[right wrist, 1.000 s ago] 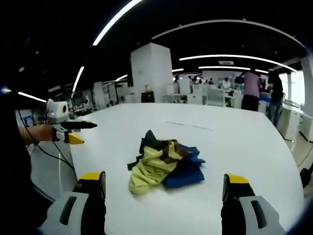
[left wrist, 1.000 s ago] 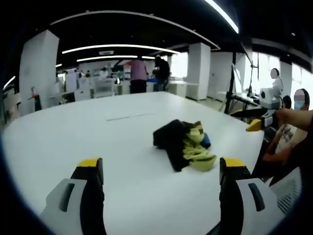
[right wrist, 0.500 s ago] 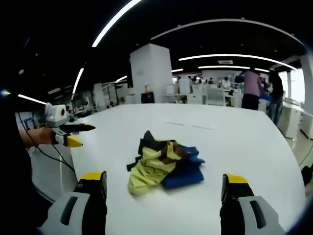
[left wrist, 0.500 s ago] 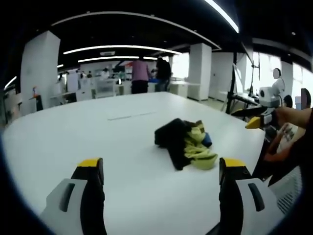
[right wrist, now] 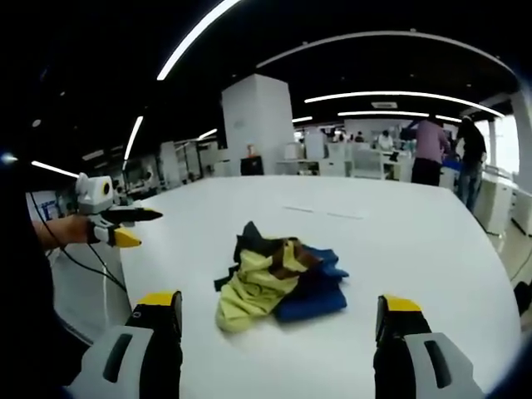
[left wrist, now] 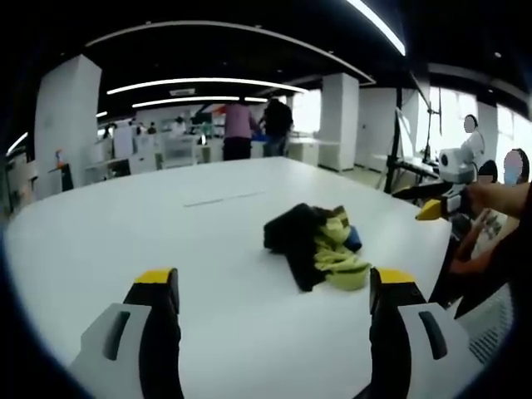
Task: Fold the garment on the visible template until the final outline fits inside the template.
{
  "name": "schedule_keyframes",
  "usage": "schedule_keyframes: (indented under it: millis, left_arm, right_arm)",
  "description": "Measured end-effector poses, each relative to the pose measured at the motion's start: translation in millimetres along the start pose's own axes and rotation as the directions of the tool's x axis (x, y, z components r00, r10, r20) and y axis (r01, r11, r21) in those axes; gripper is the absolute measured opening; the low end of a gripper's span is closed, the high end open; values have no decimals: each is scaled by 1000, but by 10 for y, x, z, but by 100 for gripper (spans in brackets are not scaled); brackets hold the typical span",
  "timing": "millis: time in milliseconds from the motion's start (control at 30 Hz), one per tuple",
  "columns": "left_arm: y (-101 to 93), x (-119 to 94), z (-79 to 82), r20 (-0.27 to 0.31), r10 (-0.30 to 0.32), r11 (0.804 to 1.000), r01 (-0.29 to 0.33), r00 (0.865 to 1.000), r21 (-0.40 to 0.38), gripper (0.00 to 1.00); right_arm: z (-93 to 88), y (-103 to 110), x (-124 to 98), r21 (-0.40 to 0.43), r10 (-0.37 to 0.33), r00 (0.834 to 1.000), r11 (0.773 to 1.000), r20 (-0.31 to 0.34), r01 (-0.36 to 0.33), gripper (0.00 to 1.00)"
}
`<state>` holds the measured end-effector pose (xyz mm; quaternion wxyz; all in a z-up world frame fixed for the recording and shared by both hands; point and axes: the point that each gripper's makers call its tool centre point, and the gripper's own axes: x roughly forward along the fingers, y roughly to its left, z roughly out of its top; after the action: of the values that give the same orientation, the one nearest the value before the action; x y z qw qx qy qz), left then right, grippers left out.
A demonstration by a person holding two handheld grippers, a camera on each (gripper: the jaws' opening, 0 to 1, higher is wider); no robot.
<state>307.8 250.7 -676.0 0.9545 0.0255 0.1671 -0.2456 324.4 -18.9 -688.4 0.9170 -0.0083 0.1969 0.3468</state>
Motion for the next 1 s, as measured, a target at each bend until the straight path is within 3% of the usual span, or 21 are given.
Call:
schedule_keyframes:
  millis: [800,1000]
  left_arm:
    - [-95,123,85,4,-39,999,39,999,16,77]
    - [-246,212,77,-7,-82,996,82,997,35,71]
  right_arm:
    - [2,37,118,15,24,1000,1000,-10,-24,93]
    - [0,34,153,23,28,1000,999,-11,-28,92]
